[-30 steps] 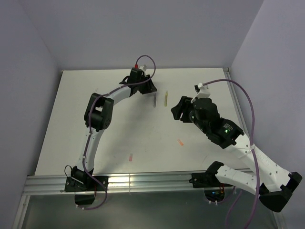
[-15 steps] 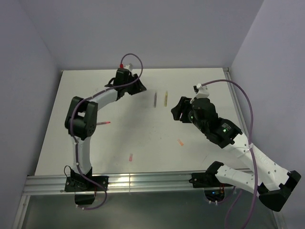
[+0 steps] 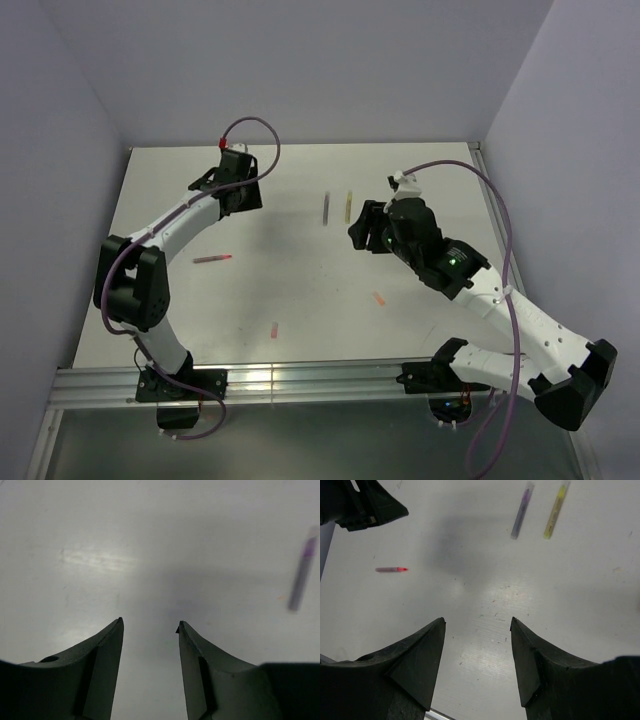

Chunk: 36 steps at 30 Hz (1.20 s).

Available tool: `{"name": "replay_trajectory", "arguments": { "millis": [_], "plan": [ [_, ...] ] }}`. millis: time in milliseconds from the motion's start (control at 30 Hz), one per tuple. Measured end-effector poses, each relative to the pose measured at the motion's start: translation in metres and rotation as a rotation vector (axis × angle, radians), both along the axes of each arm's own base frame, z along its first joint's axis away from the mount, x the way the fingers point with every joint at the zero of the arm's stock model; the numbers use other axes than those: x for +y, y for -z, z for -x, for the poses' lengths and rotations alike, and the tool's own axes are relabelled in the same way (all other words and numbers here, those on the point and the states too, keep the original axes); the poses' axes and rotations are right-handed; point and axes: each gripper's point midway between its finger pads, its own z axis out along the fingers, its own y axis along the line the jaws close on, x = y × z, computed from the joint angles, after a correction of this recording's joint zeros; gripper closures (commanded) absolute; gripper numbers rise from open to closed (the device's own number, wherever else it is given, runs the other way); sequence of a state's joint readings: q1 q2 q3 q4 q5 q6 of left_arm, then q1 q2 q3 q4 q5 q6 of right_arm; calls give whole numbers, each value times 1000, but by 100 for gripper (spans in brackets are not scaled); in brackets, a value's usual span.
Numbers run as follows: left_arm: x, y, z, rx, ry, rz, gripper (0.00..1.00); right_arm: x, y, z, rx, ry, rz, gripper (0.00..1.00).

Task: Insert the pens into the pen caps

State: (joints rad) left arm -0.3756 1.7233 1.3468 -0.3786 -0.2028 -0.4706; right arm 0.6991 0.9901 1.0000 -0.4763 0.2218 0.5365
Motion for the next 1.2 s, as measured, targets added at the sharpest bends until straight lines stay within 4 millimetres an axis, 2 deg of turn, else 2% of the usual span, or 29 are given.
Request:
{"name": "replay_trajectory", "arguments": {
  "millis": [100, 233, 367, 500, 667, 767, 1000, 1200],
  "plan": [
    [25, 25, 22, 96, -15, -135, 45, 6, 5, -2, 11, -30, 8, 37],
    [49, 50, 52, 225, 15, -246, 41, 11, 4, -2, 8, -65, -1, 37],
    [61, 60, 69, 308, 61, -290, 39, 14, 2, -4, -5, -83, -28, 37],
    [73, 71, 82, 375, 78, -280, 38, 15, 10, -4, 9, -96, -34, 37],
    [91, 81, 92, 436, 46, -250, 37, 16, 15, -2, 20, -106, -34, 37],
    [98, 86, 96, 455, 33, -236, 38, 16, 14, -2, 18, -107, -36, 37],
    [97, 105, 118, 526, 52, -207, 39, 15, 10, -1, 11, -109, -45, 37],
    [100, 105, 115, 520, 40, -189, 40, 15, 12, 0, 16, -110, -46, 37]
  ]
}}
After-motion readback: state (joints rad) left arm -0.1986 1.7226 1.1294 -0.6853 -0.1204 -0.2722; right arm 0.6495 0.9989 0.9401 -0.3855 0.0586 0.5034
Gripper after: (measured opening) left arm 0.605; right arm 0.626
